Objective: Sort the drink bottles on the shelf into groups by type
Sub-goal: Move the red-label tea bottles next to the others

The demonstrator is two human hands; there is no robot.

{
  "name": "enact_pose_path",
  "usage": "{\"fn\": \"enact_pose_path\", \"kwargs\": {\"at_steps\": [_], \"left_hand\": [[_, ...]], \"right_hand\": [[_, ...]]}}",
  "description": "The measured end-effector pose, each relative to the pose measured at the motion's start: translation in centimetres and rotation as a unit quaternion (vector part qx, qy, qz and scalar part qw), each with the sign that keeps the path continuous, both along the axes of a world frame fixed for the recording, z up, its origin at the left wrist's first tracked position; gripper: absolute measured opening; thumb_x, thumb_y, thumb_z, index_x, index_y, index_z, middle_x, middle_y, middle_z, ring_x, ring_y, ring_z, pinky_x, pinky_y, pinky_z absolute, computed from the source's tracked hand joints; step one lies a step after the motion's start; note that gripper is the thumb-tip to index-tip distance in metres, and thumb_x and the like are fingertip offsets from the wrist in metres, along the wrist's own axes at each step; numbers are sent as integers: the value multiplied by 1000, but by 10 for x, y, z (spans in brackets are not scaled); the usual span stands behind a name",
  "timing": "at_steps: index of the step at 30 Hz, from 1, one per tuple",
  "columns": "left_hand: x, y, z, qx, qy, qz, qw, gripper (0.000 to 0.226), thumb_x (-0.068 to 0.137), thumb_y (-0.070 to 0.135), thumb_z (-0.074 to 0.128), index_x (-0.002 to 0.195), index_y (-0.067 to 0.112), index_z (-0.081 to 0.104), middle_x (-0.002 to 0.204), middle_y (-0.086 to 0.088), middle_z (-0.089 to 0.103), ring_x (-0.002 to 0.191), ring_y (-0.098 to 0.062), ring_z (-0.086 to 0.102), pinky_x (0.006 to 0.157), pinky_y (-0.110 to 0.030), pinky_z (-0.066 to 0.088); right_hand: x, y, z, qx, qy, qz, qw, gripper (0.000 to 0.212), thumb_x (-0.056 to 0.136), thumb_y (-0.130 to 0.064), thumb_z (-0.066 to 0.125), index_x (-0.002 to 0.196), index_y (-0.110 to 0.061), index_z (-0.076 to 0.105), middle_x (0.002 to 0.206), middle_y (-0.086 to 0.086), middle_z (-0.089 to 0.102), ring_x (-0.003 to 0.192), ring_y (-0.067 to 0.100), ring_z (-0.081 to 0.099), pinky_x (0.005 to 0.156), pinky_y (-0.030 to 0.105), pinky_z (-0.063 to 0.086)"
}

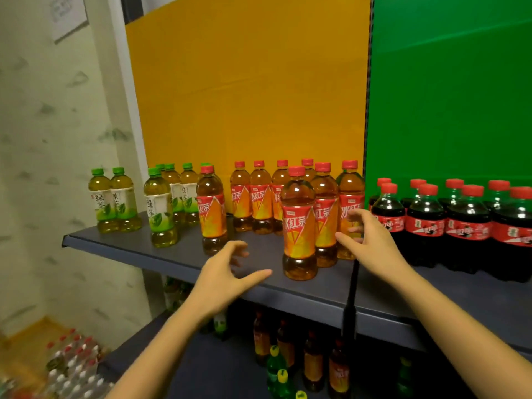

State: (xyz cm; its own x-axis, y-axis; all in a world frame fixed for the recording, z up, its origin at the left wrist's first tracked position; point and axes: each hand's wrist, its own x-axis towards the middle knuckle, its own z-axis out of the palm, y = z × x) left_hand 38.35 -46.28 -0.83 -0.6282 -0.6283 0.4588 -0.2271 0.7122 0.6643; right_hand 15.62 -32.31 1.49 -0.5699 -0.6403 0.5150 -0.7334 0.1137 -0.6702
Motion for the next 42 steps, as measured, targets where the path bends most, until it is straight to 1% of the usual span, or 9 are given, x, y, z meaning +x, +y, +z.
{"fn": "enact_pose_path", "kwargs": {"at_steps": [6,10,16,22,27,31,35,39,42], "left_hand": [[-72,-26,10,90,9,-151,984,94,50,54,75,131,26,36,122,12,52,108,0,51,83,-19,47],[-103,-35,8,120,30,-222,967,77,58,39,82,123,38,40,116,21,56,104,5,57,79,-13,51],[-111,-55,7,99,59,-232,966,69,52,50,76,109,50,38,108,30,54,100,18,53,76,-9,49],[-107,-93,11,89,50,-199,975,83,45,52,76,116,41,33,110,24,51,103,2,53,86,-20,45],[-117,-124,13,80,39,-195,977,85,56,39,81,124,34,32,107,23,50,100,0,51,86,-21,43],[-127,-145,11,65,41,-184,980,90,58,39,82,131,25,32,116,13,49,108,-7,49,92,-27,43],[-131,-159,8,82,52,-189,977,82,65,34,79,131,22,33,116,12,46,109,-6,46,92,-26,40],[-131,-170,5,159,39,-230,959,79,69,26,77,134,23,32,119,11,46,109,-9,48,93,-28,43],[-131,-175,2,154,42,-250,955,74,70,24,77,131,23,36,118,10,50,107,-9,52,84,-19,45]], "right_hand": [[-7,-29,-1,-7,9,-32,999,61,81,-33,66,133,-19,37,125,-2,54,104,12,54,93,35,49],[-4,-38,-2,3,16,-35,999,62,77,-39,68,130,-25,38,110,-15,56,96,6,58,90,31,51],[5,-45,-4,28,56,-68,996,71,78,-40,67,137,-25,29,117,-15,54,105,6,58,91,24,44],[4,-56,-8,35,46,-94,994,77,76,-41,70,136,-25,24,129,-5,55,114,14,57,96,31,48],[5,-72,-11,43,40,-117,991,84,76,-44,67,139,-22,14,138,-1,47,122,18,51,100,39,46],[10,-90,-11,46,40,-128,990,83,77,-42,67,136,-18,15,138,1,47,123,18,49,101,34,44],[14,-114,-12,49,37,-149,987,87,76,-44,67,138,-20,13,142,4,41,128,23,45,104,41,42],[12,-135,-13,41,40,-151,987,85,78,-43,65,142,-20,13,144,3,36,130,21,42,103,38,38],[7,-145,-13,24,14,-130,991,83,80,-40,65,142,-23,13,144,3,35,130,20,41,104,38,39]]}}
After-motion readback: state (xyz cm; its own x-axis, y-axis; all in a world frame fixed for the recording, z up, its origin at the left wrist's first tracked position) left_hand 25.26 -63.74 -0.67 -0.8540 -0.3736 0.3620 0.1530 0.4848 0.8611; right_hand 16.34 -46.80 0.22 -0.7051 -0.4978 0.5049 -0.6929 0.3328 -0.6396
